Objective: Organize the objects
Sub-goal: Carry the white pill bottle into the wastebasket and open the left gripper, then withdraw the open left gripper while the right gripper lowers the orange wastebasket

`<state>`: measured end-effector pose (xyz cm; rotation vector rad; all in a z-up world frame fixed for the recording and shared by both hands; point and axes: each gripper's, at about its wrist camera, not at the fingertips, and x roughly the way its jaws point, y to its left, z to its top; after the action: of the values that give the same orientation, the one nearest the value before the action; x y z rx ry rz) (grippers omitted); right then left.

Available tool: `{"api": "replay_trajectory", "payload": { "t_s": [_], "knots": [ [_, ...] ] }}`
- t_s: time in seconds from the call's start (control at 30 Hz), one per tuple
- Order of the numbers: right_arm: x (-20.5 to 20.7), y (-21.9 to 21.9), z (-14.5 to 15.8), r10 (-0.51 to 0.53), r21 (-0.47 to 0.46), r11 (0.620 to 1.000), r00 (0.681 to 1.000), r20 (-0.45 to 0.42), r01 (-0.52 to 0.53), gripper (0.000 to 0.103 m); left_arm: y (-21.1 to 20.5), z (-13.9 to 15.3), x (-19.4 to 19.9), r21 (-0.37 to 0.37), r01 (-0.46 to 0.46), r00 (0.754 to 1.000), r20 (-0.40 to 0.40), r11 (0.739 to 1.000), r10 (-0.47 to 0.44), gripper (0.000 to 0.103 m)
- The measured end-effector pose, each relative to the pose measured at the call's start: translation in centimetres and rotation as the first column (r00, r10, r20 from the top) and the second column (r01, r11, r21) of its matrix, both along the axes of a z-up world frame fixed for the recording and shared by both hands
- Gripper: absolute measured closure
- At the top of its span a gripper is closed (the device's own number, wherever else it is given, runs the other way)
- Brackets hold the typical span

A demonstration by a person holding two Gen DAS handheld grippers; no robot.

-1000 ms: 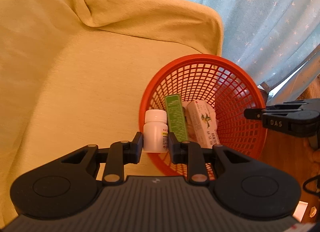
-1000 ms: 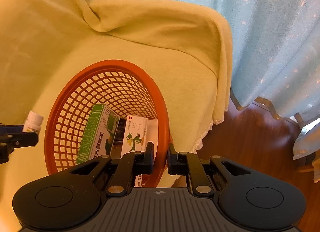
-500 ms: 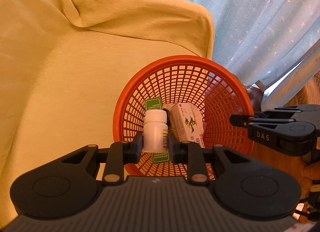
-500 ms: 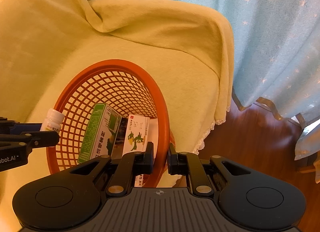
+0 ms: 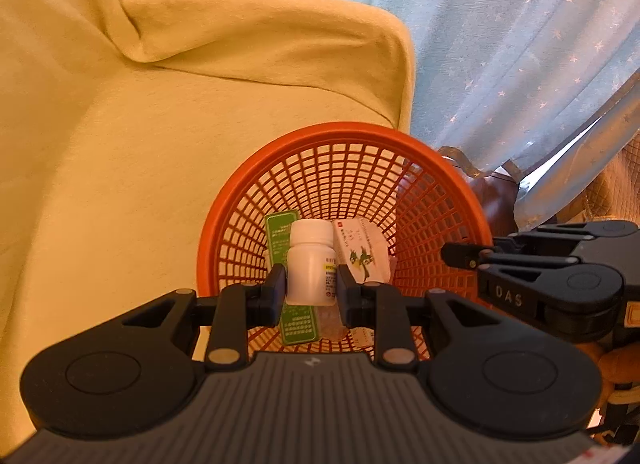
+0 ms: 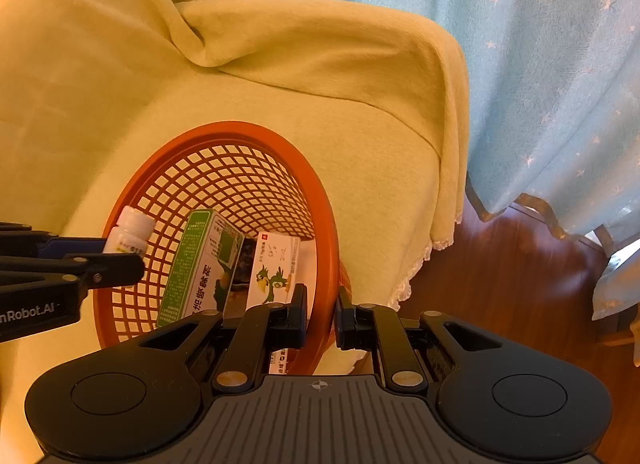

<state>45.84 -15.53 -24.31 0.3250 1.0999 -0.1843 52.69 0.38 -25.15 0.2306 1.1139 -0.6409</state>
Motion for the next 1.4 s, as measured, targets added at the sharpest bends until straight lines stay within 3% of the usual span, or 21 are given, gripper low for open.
{"api": "replay_trajectory", "payload": {
  "t_s": [0.33, 1.0, 1.4],
  "knots": [
    [0.0, -0.1, 0.0, 0.000, 0.001, 1.000, 1.000, -0.003, 0.000, 0.093, -0.5, 0.9, 0.4, -0.049, 0.011, 0.999, 0.030, 0.999, -0.009, 0.080],
    [-0.1, 0.4, 0.1, 0.003, 0.005, 1.000, 1.000, -0.011, -0.002, 0.093, 6.2, 1.5, -0.1, -0.030, -0.100, 0.995, 0.022, 0.995, 0.101, 0.079],
    [-0.5, 0.3, -1.3, -0.104, 0.055, 0.993, 0.994, -0.041, 0.106, 0.093, 8.3, 1.0, -0.1, -0.024, -0.107, 0.994, 0.017, 0.994, 0.107, 0.079]
  ]
}}
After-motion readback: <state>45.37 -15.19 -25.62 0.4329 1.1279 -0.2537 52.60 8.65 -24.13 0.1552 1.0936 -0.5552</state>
